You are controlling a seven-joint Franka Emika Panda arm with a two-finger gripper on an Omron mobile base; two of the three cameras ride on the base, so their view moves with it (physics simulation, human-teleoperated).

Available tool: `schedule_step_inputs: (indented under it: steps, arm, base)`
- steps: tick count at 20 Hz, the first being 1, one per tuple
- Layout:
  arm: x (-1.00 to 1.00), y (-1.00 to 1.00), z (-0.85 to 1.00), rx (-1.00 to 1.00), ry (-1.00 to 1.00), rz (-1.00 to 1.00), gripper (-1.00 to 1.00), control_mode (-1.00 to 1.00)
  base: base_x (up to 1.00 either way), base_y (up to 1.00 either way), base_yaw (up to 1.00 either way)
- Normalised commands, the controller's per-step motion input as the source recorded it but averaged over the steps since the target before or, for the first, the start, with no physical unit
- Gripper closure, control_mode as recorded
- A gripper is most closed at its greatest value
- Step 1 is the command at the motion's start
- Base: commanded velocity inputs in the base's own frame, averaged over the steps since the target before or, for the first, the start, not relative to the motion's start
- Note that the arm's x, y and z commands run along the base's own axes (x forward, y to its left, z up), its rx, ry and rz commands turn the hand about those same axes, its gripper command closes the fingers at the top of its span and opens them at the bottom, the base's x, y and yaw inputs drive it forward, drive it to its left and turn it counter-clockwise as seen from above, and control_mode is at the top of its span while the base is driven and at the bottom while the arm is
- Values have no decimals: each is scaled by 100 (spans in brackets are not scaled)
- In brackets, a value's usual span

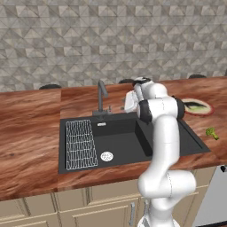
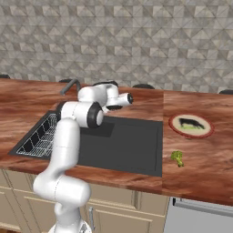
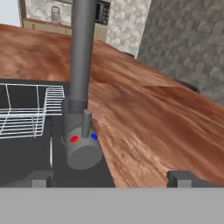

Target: Turn on the sink faucet. Then move the broccoli from the counter to the sink. Turn off the sink. Move the vegetable from the sink to the pot next to the stove. Finally move the pot to the rear center burner.

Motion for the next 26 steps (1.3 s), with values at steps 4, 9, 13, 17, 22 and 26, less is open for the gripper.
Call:
schedule_step_inputs:
  steps: [4, 9, 13, 17, 22, 26]
  arm:
    - [28, 26, -15, 0, 0, 0, -100, -100]
    - [-4, 19, -16, 0, 0, 5, -100, -100]
    - [-8, 38, -16, 0, 0, 9, -100, -100]
    - [-13, 46, -4, 0, 0, 8, -100, -100]
    - [-12, 38, -1, 0, 0, 4, -100, -100]
    - [0, 3, -1, 0, 0, 0, -100, -100]
  base:
    - [0, 0, 0]
    - [0, 0, 0]
    - [0, 0, 0]
    - [0, 0, 0]
    - [0, 0, 0]
    - [0, 0, 0]
